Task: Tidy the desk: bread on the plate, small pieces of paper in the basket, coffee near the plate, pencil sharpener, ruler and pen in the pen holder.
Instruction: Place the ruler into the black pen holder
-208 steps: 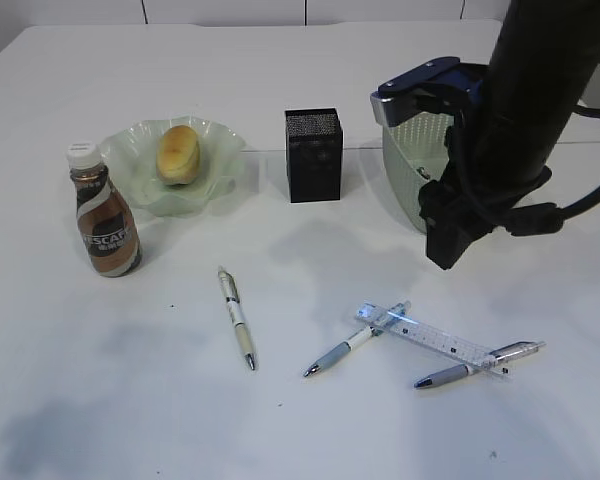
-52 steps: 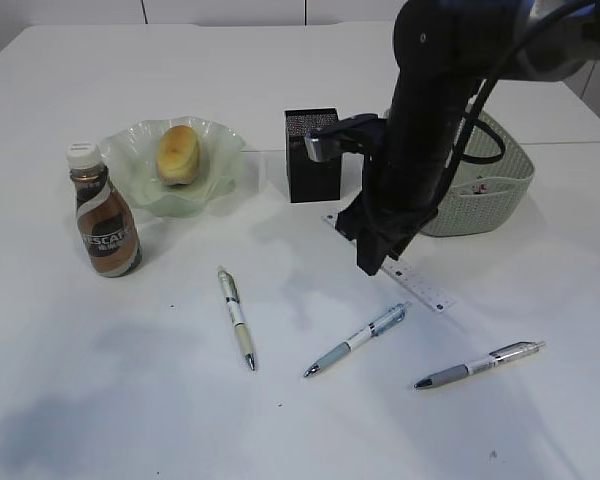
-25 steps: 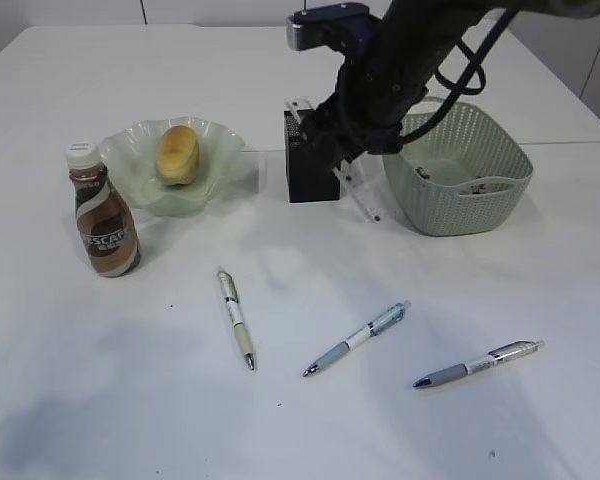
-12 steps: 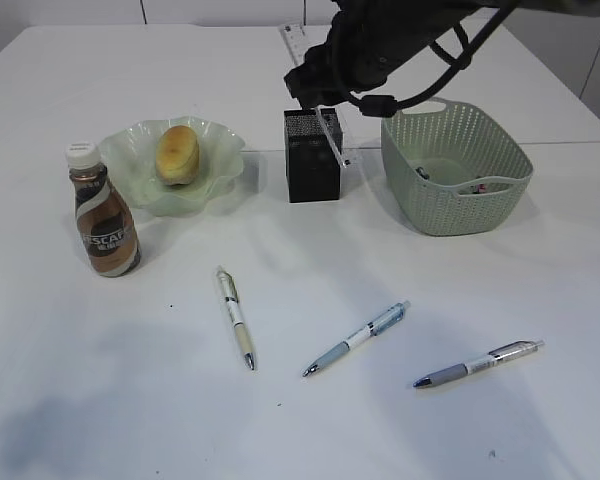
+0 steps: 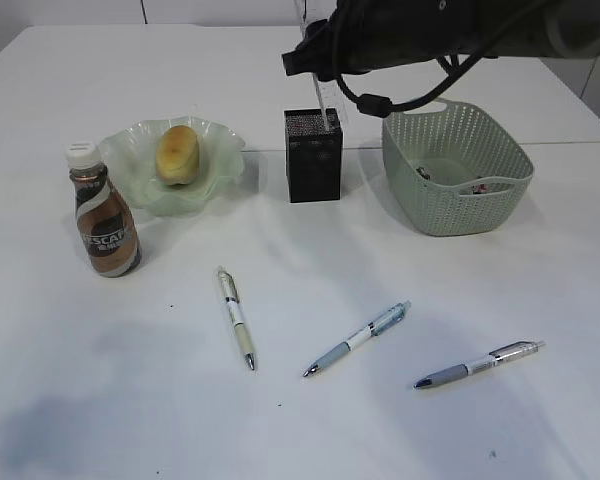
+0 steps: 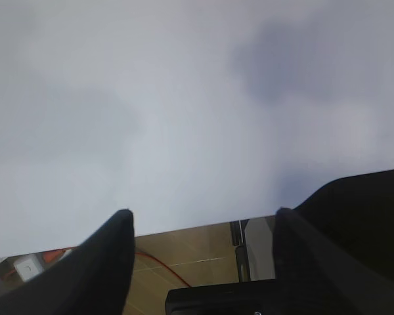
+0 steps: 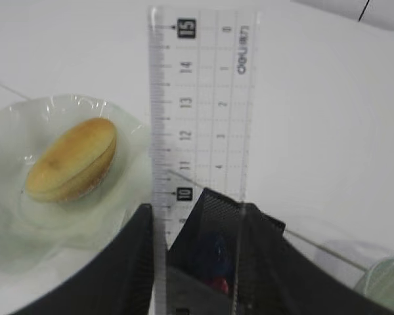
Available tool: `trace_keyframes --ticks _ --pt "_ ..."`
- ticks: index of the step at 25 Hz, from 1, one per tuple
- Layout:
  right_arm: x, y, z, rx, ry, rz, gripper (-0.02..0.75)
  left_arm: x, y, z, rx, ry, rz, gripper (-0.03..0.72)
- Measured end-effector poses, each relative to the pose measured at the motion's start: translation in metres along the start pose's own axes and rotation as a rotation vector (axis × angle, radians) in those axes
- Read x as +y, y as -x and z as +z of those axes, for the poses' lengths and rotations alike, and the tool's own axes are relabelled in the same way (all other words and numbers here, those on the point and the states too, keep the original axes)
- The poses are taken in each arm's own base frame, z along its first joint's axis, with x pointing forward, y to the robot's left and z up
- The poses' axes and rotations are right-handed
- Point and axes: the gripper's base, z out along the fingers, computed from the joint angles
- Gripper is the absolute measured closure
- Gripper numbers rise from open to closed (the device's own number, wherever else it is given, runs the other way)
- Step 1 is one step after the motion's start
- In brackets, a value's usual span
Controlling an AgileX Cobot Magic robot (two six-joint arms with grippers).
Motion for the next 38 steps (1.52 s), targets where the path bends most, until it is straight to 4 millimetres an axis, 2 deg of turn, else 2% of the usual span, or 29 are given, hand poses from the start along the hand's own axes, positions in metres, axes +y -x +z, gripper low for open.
trace_keyframes --ticks 12,14,21,30,38 --pt "-0.007 -0.005 0.025 -0.217 -0.101 0.006 0.442 0.001 0.0 0.0 -0.002 0.014 0.005 0.222" --pt "-0.01 -0.01 0.034 -0.302 -0.142 0.009 0.442 0.002 0.0 0.0 -0.003 0.022 0.008 0.222" --pt "-0.01 -0.031 0.054 -0.349 -0.179 0.005 0.442 0.002 0.0 0.0 -0.004 0.027 0.01 0.222" --pt "-0.009 -0.048 0.069 -0.404 -0.185 0.011 0.442 0.002 0.001 0.0 -0.006 0.027 0.01 0.222" --pt "-0.003 -0.05 0.071 -0.425 -0.153 -0.023 0.442 0.002 0.001 0.0 -0.006 0.027 0.01 0.222"
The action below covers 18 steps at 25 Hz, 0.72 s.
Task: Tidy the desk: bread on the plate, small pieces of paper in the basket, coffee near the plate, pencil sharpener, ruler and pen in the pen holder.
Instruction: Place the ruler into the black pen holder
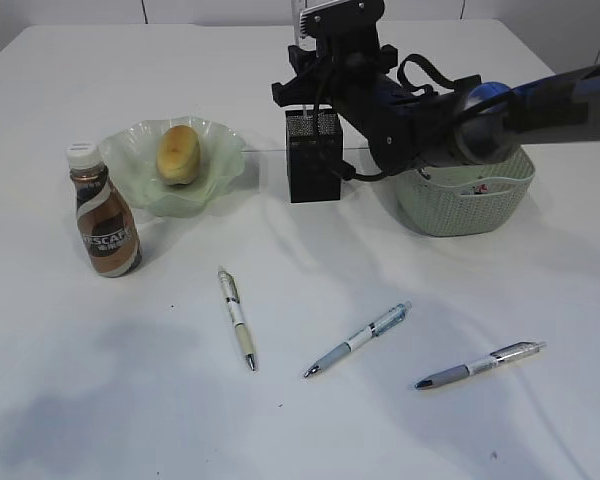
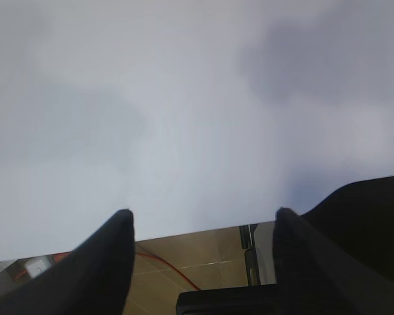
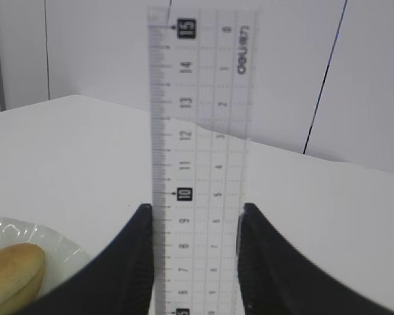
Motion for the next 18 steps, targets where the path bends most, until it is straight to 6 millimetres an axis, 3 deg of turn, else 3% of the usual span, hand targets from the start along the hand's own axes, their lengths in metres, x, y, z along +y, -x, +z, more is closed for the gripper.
trace_keyframes --ticks 8,18 --pt "0.003 -0.021 0.006 0.004 -0.001 0.0 0.442 0.0 0.0 0.0 -0.002 0.0 0.0 0.222" --pt "0.005 -0.029 0.007 0.028 0.003 0.006 0.442 0.0 0.002 0.0 -0.019 -0.003 0.0 0.222"
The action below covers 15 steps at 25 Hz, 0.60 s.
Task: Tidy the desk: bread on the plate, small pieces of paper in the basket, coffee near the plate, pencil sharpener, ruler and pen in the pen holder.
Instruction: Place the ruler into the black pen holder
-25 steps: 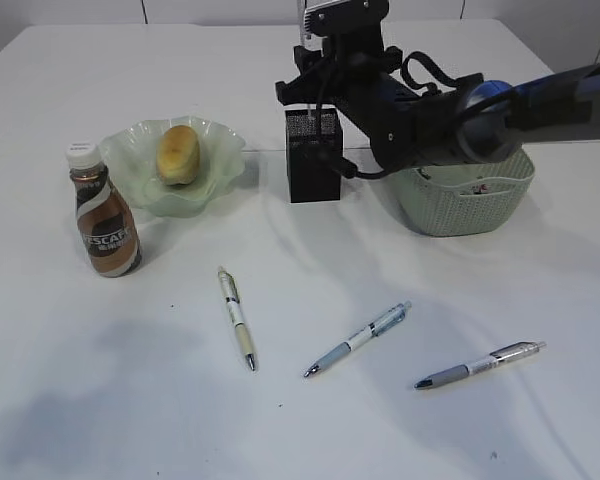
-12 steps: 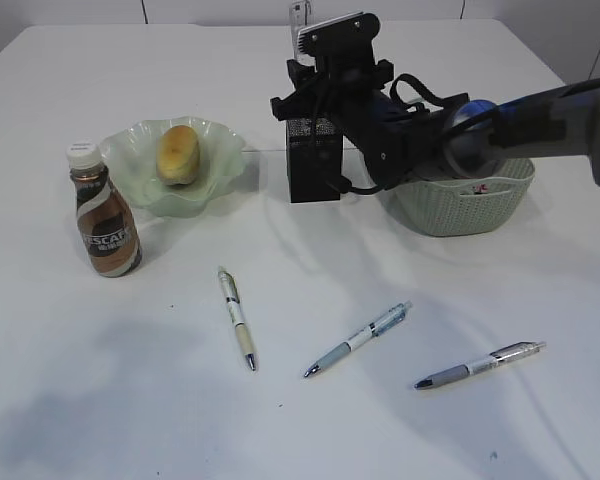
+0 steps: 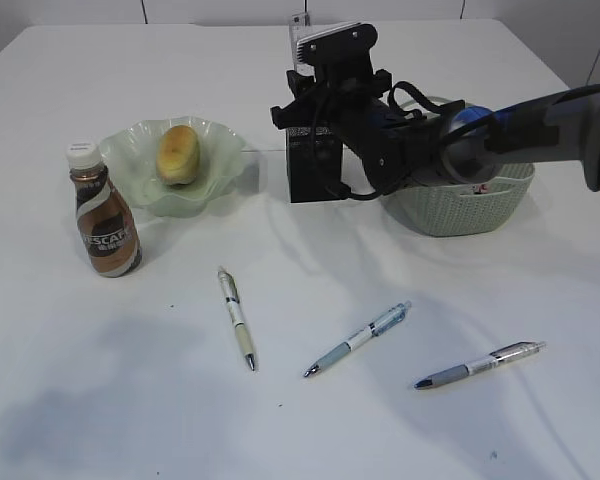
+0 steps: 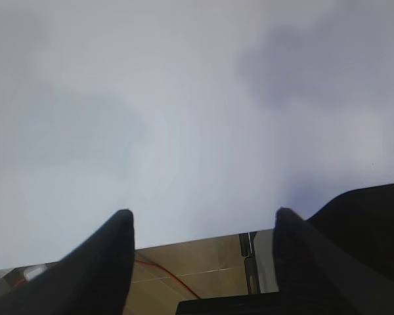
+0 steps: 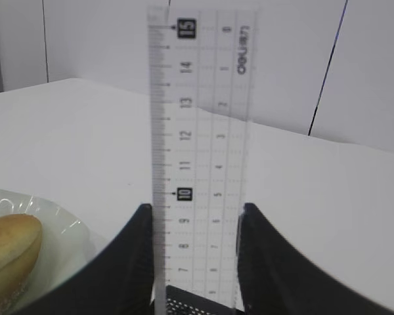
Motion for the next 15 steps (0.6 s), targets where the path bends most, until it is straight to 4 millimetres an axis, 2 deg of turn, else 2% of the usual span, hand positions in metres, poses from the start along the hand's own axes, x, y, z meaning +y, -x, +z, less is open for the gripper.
trace_keyframes --ticks 10,15 --pt "0.001 -0.005 0.001 0.033 0.007 0.001 0.442 0.0 0.0 0.0 -0.001 0.0 0.0 0.222" --pt "0.002 -0.015 0.001 0.058 0.01 0.004 0.442 0.0 0.0 0.0 -0.001 0.0 0.0 0.222"
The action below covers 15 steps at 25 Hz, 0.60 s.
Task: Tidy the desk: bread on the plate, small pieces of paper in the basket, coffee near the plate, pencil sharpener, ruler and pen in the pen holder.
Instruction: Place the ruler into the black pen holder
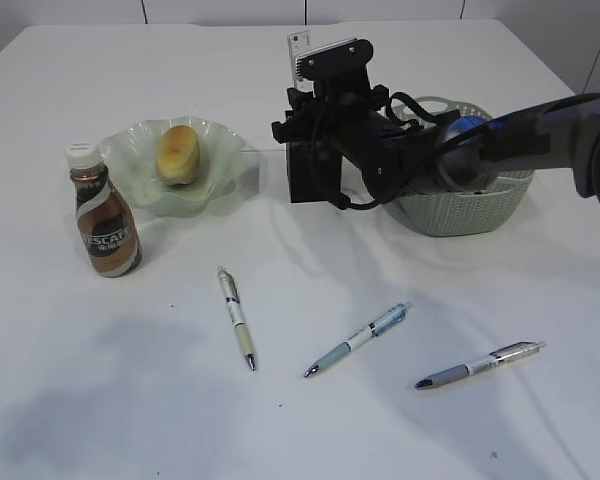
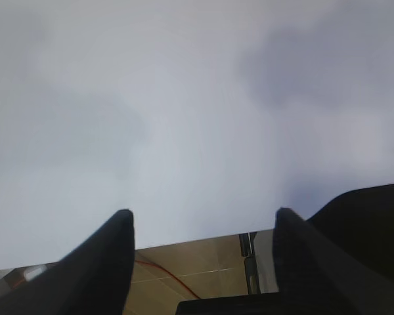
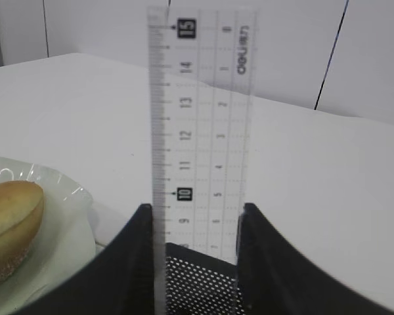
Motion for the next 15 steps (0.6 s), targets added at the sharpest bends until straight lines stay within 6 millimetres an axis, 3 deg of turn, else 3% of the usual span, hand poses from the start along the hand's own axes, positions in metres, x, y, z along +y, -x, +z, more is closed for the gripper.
trace_keyframes --ticks 15 --pt "0.0001 -0.0009 0.0001 0.002 0.0 0.006 0.433 0.0 0.0 0.0 0.0 0.0 0.0 0.222"
